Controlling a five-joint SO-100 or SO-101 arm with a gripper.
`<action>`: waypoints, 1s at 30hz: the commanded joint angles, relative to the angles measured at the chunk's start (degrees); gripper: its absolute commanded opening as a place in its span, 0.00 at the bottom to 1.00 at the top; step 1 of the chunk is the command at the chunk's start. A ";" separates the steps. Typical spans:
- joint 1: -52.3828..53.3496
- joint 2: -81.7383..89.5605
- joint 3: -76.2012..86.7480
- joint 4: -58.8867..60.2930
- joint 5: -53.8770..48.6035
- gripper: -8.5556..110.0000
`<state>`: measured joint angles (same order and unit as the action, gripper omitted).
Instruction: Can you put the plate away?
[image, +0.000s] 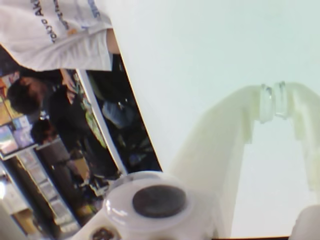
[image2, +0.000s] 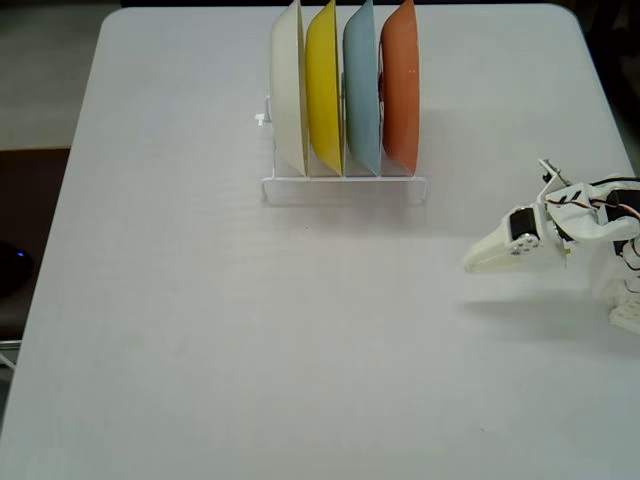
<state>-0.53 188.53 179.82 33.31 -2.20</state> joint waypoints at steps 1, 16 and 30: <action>0.62 1.23 -0.18 0.79 -0.26 0.07; 1.41 1.23 -0.18 3.52 -0.09 0.07; 1.23 1.23 -0.18 3.96 0.18 0.07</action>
<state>0.53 188.53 179.82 37.09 -2.20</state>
